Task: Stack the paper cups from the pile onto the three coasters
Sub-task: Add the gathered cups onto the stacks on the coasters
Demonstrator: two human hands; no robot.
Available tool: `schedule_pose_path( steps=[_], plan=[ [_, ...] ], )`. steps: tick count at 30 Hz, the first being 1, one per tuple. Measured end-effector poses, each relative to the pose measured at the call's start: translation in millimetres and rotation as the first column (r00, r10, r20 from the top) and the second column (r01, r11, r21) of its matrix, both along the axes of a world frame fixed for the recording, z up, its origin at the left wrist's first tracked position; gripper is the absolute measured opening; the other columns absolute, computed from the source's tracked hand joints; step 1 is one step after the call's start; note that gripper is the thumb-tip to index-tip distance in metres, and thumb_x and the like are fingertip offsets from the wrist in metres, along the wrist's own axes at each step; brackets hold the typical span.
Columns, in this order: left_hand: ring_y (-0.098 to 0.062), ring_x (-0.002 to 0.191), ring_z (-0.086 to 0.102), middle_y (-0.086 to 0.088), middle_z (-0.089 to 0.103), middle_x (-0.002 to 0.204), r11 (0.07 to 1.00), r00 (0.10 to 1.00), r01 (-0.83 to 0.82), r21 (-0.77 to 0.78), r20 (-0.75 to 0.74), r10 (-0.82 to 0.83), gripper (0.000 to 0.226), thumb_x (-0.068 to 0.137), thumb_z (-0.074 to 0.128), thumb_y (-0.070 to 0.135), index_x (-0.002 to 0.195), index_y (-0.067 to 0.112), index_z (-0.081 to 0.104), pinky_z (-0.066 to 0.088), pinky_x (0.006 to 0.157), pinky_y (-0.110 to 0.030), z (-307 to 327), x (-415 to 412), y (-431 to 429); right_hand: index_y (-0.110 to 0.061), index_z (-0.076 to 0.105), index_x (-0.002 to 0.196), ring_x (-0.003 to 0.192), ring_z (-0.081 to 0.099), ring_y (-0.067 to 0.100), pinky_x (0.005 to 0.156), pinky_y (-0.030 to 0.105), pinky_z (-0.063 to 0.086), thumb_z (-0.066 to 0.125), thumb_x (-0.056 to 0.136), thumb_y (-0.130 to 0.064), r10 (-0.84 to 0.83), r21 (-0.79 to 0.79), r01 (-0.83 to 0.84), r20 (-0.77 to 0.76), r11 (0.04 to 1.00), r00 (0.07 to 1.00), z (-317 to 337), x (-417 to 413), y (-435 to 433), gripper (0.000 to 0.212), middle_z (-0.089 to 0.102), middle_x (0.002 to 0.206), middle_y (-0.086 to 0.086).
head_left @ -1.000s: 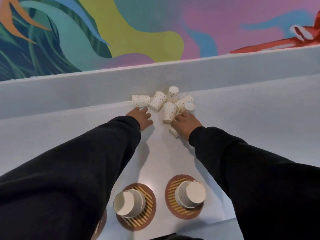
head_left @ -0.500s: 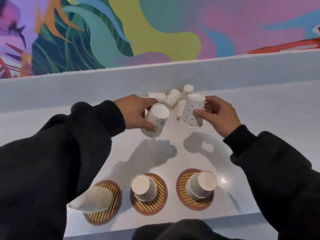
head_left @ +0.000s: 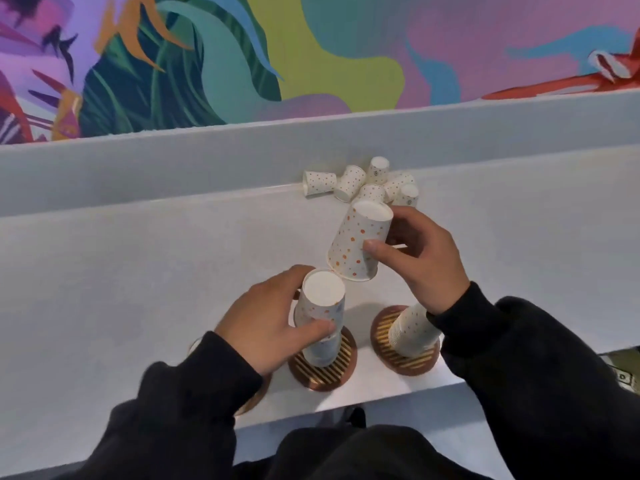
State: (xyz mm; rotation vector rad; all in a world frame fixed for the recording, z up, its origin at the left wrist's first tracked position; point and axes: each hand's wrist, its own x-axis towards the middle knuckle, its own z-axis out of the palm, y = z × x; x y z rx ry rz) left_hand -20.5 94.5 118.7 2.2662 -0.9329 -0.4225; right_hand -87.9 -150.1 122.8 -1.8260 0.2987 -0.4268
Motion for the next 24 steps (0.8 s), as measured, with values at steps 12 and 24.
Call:
schedule_pose_path(
  steps=[12,24],
  plan=[
    [-0.008,0.110,0.055,0.014,0.058,0.127,0.995,0.995,-0.099,0.022,-0.009,0.099,0.060,0.082,0.064,0.066,0.133,0.041,0.043,0.053,0.094,-0.037,-90.2,-24.3,0.0,-0.028,0.065,0.127,0.107,0.070,0.017,0.083,0.042,0.061,0.080,0.078,-0.045,-0.019,-0.018,0.019,0.010,1.000,1.000,-23.5,-27.3,55.6,0.055,0.073,0.115,-0.009],
    [0.001,0.123,0.052,0.026,0.052,0.135,0.974,0.949,-0.210,-0.085,-0.259,0.182,0.078,0.074,0.082,0.053,0.134,0.060,0.034,0.051,0.104,-0.039,-139.3,-37.3,5.7,-0.037,0.059,0.130,0.112,0.065,0.011,0.089,0.044,0.059,0.082,0.087,-0.032,0.020,-0.058,-0.027,-0.114,0.998,0.993,-73.5,-43.0,67.9,0.049,0.068,0.120,-0.020]
  ],
)
